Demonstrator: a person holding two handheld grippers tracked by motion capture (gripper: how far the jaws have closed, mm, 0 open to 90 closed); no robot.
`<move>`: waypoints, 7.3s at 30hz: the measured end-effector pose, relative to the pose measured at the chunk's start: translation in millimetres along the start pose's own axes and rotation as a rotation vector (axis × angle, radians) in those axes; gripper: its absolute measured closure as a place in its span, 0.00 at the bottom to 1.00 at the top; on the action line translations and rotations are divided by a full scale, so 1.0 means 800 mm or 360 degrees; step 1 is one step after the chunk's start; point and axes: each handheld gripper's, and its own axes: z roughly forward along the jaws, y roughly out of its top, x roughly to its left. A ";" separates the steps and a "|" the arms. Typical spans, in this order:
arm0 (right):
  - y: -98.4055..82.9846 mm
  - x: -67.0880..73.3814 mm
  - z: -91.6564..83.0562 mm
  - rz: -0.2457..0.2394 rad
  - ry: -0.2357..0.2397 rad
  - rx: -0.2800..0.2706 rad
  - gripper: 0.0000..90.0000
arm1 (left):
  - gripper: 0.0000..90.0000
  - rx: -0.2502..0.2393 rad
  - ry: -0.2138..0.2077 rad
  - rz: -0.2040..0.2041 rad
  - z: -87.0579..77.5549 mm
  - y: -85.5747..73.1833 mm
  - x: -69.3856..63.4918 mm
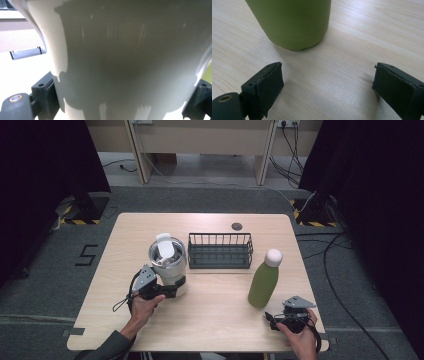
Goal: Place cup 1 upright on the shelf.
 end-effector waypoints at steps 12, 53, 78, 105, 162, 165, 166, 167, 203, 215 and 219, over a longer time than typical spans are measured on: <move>0.000 0.000 0.000 -0.0002 0.0002 0.0001 0.10 | 0.12 -0.0014 -0.0008 0.0007 0.007 0.029 0.005; 0.000 0.000 0.000 -0.0002 0.0002 0.0005 0.10 | 0.12 -0.0059 -0.0063 0.0089 0.058 0.137 -0.003; 0.000 0.000 0.000 -0.0002 0.0002 0.0005 0.10 | 0.12 -0.0057 -0.0043 0.0049 0.098 0.141 0.016; 0.000 0.000 0.000 -0.0003 0.0004 0.0005 0.10 | 0.12 -0.0100 -0.0058 0.0021 0.154 0.141 0.022; 0.001 0.000 0.000 -0.0010 0.0006 0.0004 0.10 | 0.12 0.0023 -0.0005 0.0015 0.199 0.085 0.030; 0.001 0.000 0.000 -0.0011 0.0006 0.0004 0.10 | 0.12 0.0028 -0.0002 0.0018 0.199 0.083 0.031; 0.001 0.000 0.000 -0.0012 0.0006 0.0005 0.10 | 0.12 0.0030 0.0002 0.0025 0.199 0.082 0.032; 0.001 0.000 0.000 -0.0012 0.0006 0.0005 0.10 | 0.12 0.0032 0.0003 0.0018 0.199 0.081 0.031; 0.000 0.000 0.000 -0.0012 0.0007 0.0005 0.10 | 0.11 0.0032 0.0028 0.0042 0.194 0.056 0.031; 0.000 0.000 0.000 -0.0013 0.0008 0.0004 0.10 | 0.11 -0.0022 0.0043 0.0050 0.195 0.051 0.027; 0.000 0.000 0.000 -0.0013 0.0007 0.0005 0.10 | 0.11 -0.0023 0.0042 0.0053 0.194 0.050 0.026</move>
